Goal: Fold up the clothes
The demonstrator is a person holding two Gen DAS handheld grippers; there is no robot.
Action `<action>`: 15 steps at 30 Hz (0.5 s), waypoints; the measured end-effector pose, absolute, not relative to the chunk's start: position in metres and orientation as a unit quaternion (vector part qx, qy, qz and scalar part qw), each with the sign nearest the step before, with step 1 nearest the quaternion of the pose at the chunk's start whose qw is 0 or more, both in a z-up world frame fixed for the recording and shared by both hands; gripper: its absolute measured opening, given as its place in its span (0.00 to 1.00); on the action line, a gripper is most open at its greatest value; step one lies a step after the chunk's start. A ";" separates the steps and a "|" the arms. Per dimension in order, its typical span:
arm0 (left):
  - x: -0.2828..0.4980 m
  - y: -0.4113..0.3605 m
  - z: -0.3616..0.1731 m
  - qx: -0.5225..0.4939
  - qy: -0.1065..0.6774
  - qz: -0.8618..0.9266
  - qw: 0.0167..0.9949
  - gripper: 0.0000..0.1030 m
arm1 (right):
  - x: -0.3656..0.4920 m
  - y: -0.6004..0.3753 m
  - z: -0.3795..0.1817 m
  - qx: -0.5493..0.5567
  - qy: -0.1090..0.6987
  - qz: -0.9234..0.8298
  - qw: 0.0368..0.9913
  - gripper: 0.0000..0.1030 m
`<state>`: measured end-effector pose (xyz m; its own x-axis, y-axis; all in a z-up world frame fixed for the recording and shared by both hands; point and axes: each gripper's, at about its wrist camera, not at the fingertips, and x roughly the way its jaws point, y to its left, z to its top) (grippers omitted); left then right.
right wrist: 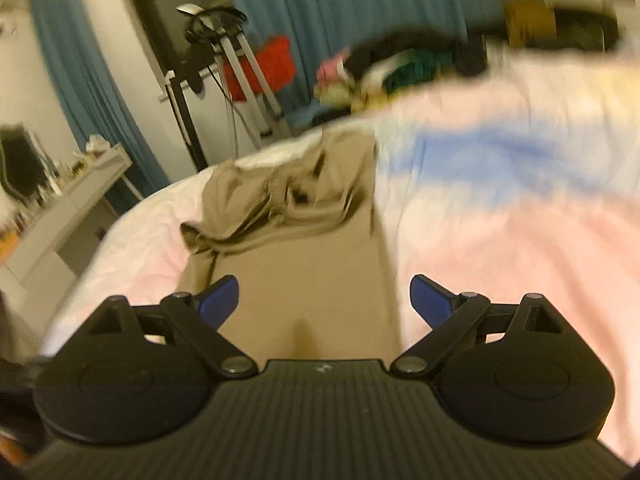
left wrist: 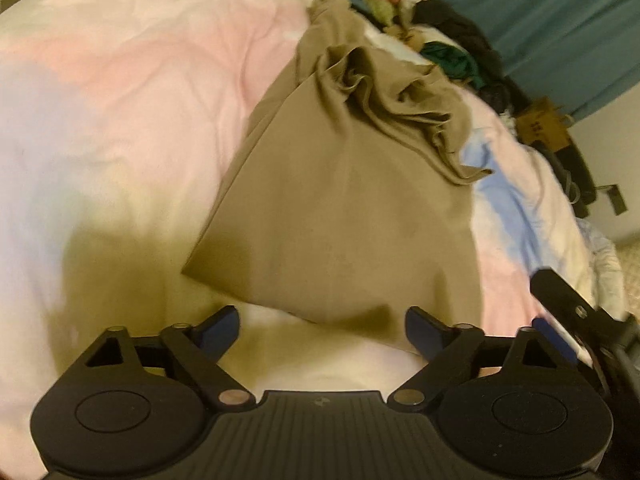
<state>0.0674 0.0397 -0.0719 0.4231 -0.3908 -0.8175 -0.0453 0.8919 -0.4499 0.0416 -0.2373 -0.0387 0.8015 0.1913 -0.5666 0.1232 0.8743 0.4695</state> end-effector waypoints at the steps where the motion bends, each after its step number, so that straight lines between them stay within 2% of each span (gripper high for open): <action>1: 0.068 0.039 -0.076 -0.207 0.529 -0.099 0.817 0.84 | 0.043 -0.241 -0.045 0.283 0.330 0.030 0.900 0.91; 7: 0.070 0.031 -0.083 -0.193 0.529 -0.087 0.821 0.82 | 0.046 -0.248 -0.098 0.486 0.402 0.088 0.771 0.91; 10: 0.072 0.034 -0.086 -0.201 0.531 -0.087 0.819 0.82 | 0.042 -0.248 -0.119 0.546 0.411 0.085 0.725 0.90; 13: 0.072 0.034 -0.087 -0.207 0.532 -0.088 0.816 0.83 | 0.043 -0.251 -0.128 0.572 0.393 0.071 0.717 0.90; 14: 0.073 0.035 -0.087 -0.209 0.532 -0.088 0.816 0.83 | 0.043 -0.252 -0.130 0.579 0.383 0.062 0.718 0.86; 15: 0.073 0.036 -0.087 -0.213 0.530 -0.088 0.816 0.83 | 0.042 -0.255 -0.131 0.582 0.374 0.047 0.721 0.74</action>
<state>0.0729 0.0361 -0.0874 0.4224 -0.3689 -0.8279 -0.0833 0.8937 -0.4408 0.0423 -0.2545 -0.1312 0.7158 0.5024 -0.4850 0.3679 0.3190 0.8734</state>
